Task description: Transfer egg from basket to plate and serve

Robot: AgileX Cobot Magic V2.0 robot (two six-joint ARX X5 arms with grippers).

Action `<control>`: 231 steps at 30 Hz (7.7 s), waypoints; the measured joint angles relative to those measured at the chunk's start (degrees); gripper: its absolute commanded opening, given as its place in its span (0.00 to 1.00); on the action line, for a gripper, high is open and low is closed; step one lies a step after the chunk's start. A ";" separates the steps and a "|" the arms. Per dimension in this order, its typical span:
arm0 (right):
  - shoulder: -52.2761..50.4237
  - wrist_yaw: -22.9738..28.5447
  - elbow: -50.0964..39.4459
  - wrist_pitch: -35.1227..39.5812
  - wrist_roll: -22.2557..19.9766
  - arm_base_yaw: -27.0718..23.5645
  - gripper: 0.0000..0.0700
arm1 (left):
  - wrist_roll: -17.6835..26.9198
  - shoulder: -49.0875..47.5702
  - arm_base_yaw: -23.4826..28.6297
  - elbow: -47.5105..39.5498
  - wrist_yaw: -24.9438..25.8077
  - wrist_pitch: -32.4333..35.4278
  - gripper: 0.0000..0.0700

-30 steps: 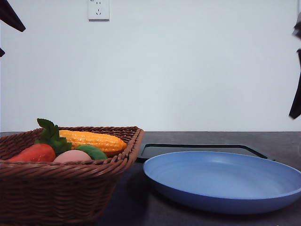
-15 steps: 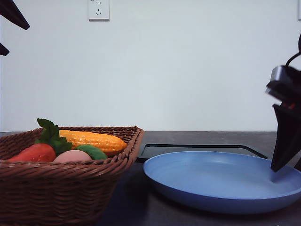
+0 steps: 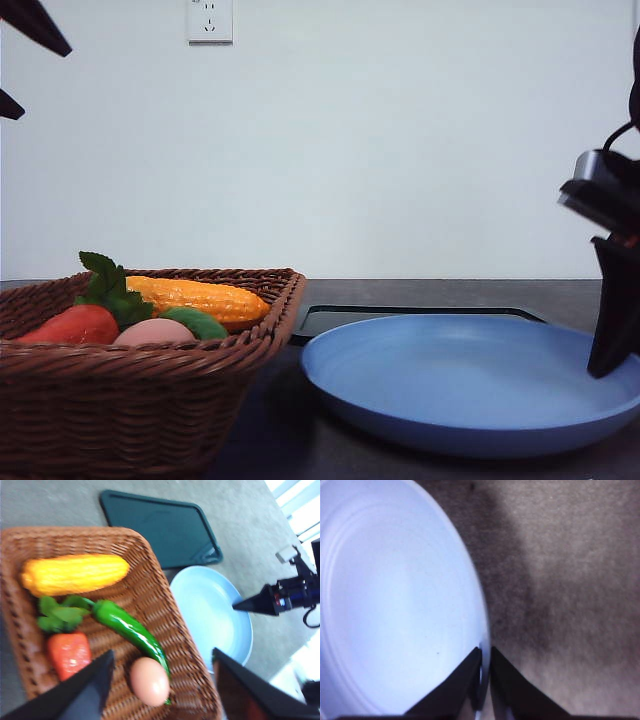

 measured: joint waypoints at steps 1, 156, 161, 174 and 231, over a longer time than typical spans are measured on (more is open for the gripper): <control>-1.25 0.18 0.00 -0.93 0.00 -0.29 0.00 | -0.07 0.00 -0.81 0.00 0.00 -0.12 0.63; -9.30 -7.76 6.11 -11.24 2.06 -0.49 0.00 | 1.82 24.44 -43.32 33.35 -46.23 -8.65 0.63; -2.28 -7.75 10.41 -10.94 0.47 -5.90 0.00 | 2.09 16.80 -42.67 33.35 -54.78 -10.13 0.63; 25.26 -7.56 34.58 -8.30 -1.30 -9.18 0.00 | 2.24 4.20 -42.68 33.35 -61.57 -11.68 0.63; 9.67 13.72 55.35 -37.74 -12.81 3.51 0.00 | 13.14 22.34 -28.75 33.35 -61.24 -14.08 0.00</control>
